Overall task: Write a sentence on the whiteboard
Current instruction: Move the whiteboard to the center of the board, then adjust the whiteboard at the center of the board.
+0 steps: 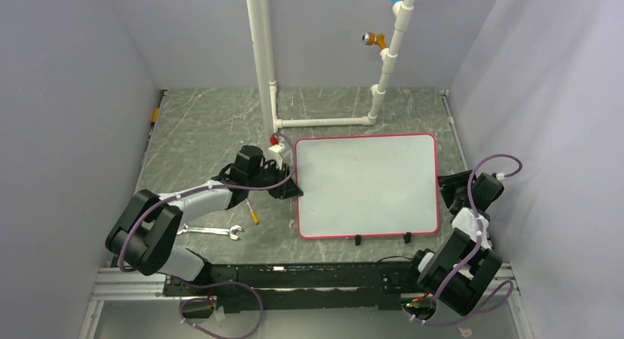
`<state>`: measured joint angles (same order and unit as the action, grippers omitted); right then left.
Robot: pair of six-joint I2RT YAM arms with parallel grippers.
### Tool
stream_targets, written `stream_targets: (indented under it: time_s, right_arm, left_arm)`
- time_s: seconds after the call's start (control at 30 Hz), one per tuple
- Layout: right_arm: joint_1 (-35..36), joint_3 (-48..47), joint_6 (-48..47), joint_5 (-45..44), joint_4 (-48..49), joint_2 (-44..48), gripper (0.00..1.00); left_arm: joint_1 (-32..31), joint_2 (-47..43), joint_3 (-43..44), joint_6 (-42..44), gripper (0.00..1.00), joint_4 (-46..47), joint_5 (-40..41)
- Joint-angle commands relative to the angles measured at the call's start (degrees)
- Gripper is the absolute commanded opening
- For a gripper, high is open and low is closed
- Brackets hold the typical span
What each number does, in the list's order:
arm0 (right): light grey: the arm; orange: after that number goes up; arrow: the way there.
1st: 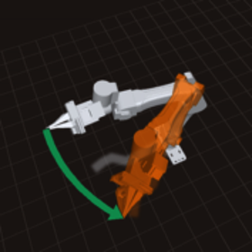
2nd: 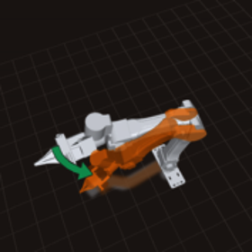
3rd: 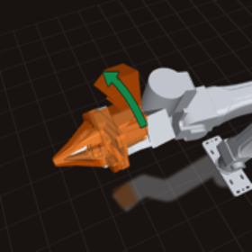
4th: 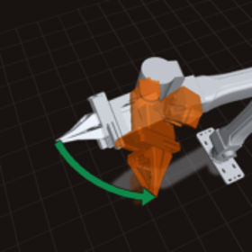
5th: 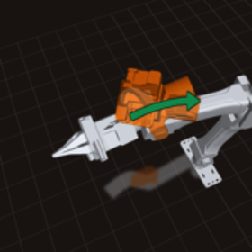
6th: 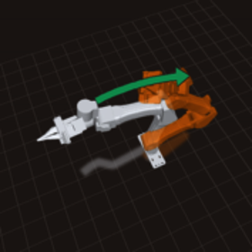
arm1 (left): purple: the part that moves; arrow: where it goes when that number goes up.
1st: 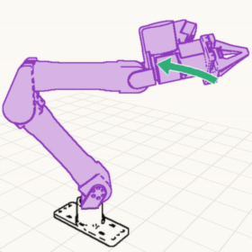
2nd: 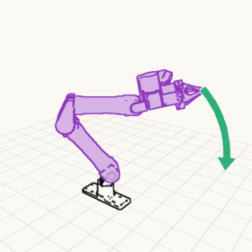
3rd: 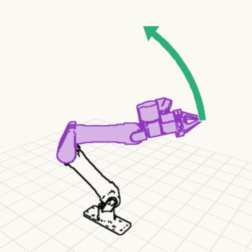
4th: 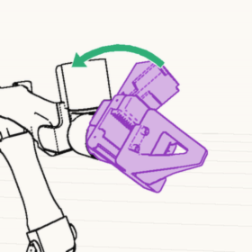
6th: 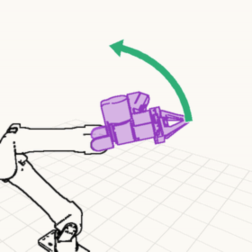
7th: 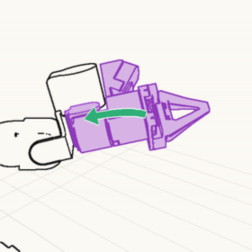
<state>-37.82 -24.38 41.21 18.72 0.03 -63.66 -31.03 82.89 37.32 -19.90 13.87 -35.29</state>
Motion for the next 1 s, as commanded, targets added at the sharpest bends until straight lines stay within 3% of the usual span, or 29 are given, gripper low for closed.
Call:
stream_targets:
  time_s: [0.0, 0.13, 0.37, 0.63, 0.97]
  right_arm:
    - [2.88, 4.60, -1.73, 14.84, 2.56, -0.54, 0.51]
    - [7.17, 7.17, -1.15, 14.62, 3.72, 0.13, 0.50]
    - [26.82, 9.95, 5.92, 4.96, 9.25, -1.78, 0.50]
    - [37.15, 10.68, 11.74, 2.22, 20.11, -11.48, 0.49]
    - [61.12, 4.25, 21.32, -4.24, 33.50, -26.86, 0.49]
  left_arm:
    - [-0.82, -2.64, 1.19, 2.85, 0.00, 1.29, 3.76]
    - [-0.86, -6.45, 0.36, 4.15, 0.00, -1.52, 5.81]
    - [-0.88, -13.44, 1.04, 5.90, 0.00, -9.33, 10.74]
    - [-0.90, -25.76, -2.34, 2.62, 0.00, -15.85, 18.27]
    - [-2.24, -45.44, -9.02, -1.35, 0.00, -24.50, 31.54]
